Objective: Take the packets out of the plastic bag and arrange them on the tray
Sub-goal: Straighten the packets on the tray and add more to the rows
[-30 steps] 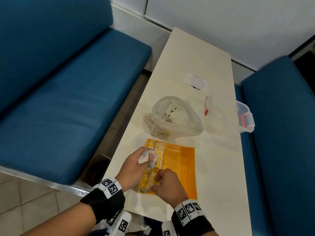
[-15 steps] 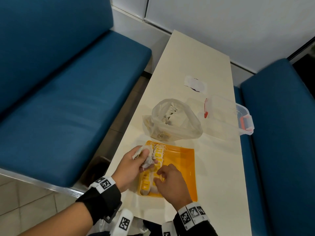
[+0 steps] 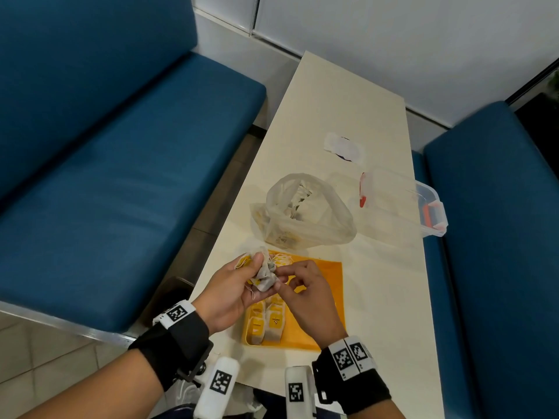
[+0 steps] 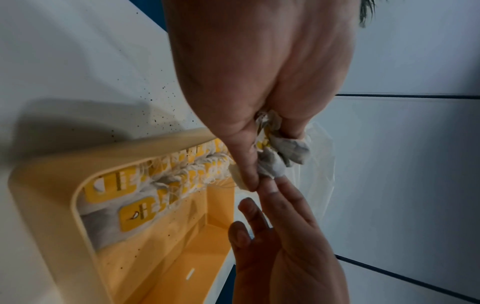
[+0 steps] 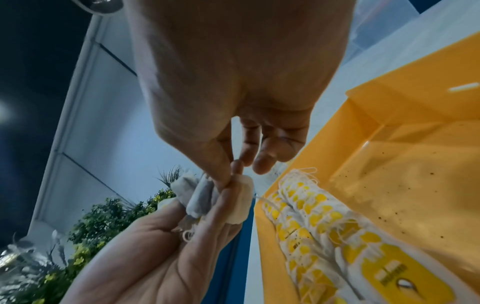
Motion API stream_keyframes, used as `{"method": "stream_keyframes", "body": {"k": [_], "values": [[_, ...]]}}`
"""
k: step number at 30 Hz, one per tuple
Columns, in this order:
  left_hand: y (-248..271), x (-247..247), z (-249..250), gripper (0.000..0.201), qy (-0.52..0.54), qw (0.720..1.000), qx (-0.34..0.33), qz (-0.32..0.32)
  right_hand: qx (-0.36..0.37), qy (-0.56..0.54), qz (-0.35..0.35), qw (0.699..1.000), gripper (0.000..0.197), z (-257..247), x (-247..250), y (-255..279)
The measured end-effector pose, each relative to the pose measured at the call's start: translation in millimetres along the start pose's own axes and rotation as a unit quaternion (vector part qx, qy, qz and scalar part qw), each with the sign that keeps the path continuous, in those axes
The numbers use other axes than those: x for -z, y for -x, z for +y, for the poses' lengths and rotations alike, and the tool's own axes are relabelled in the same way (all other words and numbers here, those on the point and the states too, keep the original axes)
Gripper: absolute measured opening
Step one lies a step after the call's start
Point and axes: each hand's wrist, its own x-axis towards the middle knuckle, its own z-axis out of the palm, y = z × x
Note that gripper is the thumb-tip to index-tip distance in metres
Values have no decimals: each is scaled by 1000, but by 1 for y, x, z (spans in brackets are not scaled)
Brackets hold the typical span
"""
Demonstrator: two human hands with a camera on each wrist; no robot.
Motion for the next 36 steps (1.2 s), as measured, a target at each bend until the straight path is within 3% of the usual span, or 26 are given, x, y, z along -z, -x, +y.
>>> {"method": "stream_keyframes", "body": {"k": [6, 10, 15, 20, 22, 26, 33, 36], "values": [[-3, 6, -3, 44, -38, 999, 7, -2, 15, 20, 9, 1000, 16, 5, -1, -3], [-6, 11, 0, 41, -42, 999, -13, 32, 48, 5, 60, 997, 21, 10, 2, -2], [-7, 12, 2, 39, -43, 998, -11, 43, -36, -136, 58, 988, 17, 14, 2, 4], [-5, 10, -1, 37, -62, 998, -4, 30, -60, -160, 67, 983, 6, 10, 1, 6], [-4, 8, -1, 35, -73, 997, -5, 27, -76, -149, 80, 983, 4, 11, -1, 4], [-4, 7, 1, 31, -96, 995, -9, 22, -75, -119, 53, 989, 35, 18, -2, -2], [-7, 14, 4, 38, -138, 990, -30, 24, -16, 35, 42, 998, 17, 8, 5, -3], [-9, 19, 9, 39, -154, 986, -52, 41, -30, -14, 23, 999, 21, 3, 15, -4]]}}
